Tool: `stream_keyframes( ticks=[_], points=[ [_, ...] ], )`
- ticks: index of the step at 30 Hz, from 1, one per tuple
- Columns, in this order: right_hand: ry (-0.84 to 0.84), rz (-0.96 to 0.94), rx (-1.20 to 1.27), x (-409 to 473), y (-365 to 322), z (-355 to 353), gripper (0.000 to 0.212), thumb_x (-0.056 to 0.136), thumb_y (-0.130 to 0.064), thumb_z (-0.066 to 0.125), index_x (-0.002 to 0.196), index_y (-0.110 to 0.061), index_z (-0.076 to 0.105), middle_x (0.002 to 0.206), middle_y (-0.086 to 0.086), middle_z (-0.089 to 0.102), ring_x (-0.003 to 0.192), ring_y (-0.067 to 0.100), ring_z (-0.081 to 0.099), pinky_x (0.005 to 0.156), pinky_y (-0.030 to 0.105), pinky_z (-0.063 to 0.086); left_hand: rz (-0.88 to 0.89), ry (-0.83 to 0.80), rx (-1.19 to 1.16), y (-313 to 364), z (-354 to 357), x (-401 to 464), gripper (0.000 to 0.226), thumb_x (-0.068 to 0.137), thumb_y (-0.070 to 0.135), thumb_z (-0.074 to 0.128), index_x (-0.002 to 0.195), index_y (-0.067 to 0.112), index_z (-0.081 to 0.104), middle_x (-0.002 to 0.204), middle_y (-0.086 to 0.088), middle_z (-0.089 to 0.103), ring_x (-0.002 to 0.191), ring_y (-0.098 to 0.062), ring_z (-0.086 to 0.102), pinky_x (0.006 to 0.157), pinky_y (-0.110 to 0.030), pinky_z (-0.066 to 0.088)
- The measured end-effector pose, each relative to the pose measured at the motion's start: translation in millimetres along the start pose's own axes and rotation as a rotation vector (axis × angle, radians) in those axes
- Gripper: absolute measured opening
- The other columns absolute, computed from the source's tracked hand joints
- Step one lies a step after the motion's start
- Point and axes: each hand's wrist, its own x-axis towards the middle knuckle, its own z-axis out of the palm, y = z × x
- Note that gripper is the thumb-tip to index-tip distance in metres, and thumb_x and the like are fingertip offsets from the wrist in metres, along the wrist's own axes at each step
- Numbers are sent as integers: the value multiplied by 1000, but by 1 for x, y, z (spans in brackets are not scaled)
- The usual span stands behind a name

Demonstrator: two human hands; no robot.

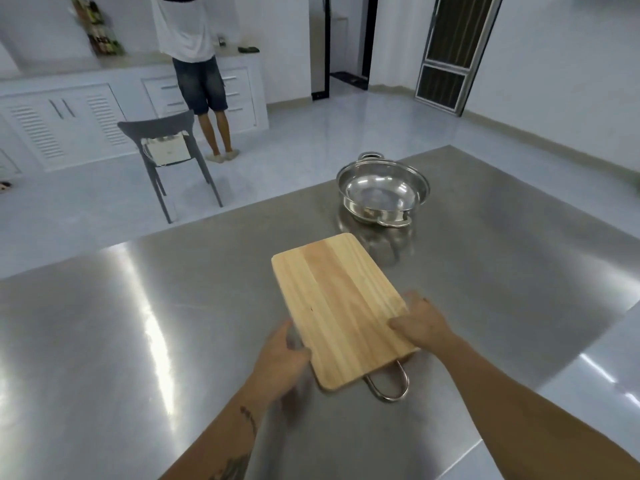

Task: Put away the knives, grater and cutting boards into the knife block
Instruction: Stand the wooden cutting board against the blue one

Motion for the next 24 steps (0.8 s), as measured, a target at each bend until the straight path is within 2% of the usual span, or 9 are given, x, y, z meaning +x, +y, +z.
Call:
stream_keyframes(
  ticks=[4,8,11,13,15,17,18,21,24],
  points=[
    [-18,-35,-16,0,-13,13,83,68,-40,67,144,-22,38,136,11,49,128,35,43,105,39,39,13,41,-24,-2,0,9,60,88,19,59,142,31,39,140,8,48,132,-19,46,95,-27,37],
    [-4,-37,104,-5,-17,16,55,66,-34,68,116,-22,51,116,8,60,105,32,58,87,37,47,6,51,-27,-9,5,15,67,85,22,52,148,29,32,149,6,41,126,-17,48,94,-27,41],
    [0,-46,205,-17,-20,24,45,72,-25,69,114,-23,53,110,5,62,103,29,60,87,38,48,-34,101,-72,-8,2,14,68,87,22,50,151,30,27,151,6,33,129,-22,45,92,-30,43],
    [4,-10,289,-19,-21,29,52,75,-21,69,125,-17,53,109,4,61,105,30,59,94,40,47,-45,107,-134,-11,-5,19,72,83,28,51,150,33,27,153,5,34,127,-21,48,94,-34,46],
    [-9,49,396,-19,-24,27,65,79,-20,70,138,-7,46,128,11,56,120,32,53,102,40,42,-64,120,-180,-25,-11,30,80,71,38,53,147,38,30,150,4,40,122,-19,52,93,-36,49],
    [-45,86,464,-19,-26,27,82,74,-26,73,147,-9,38,149,12,43,134,32,44,109,41,38,-82,108,-218,-35,-15,35,86,62,44,56,145,43,31,150,5,41,125,-20,51,102,-44,46],
    [-65,101,489,-18,-26,27,85,68,-31,74,145,-12,41,150,11,43,133,31,45,108,43,40,-86,103,-244,-34,-15,33,87,63,43,57,145,43,31,151,6,41,127,-21,49,106,-46,43],
    [-114,151,610,-14,-22,29,54,64,-30,73,111,-8,58,125,14,62,103,31,62,79,39,52,-99,95,-314,-24,-19,19,83,72,30,59,148,40,29,152,4,39,133,-22,45,111,-47,38],
    [-189,182,666,-23,-27,25,36,77,-20,70,109,-7,62,105,12,67,87,28,64,64,35,48,-114,112,-338,-21,-22,12,76,79,23,58,148,38,30,150,3,41,133,-24,43,111,-48,36]
  ],
)
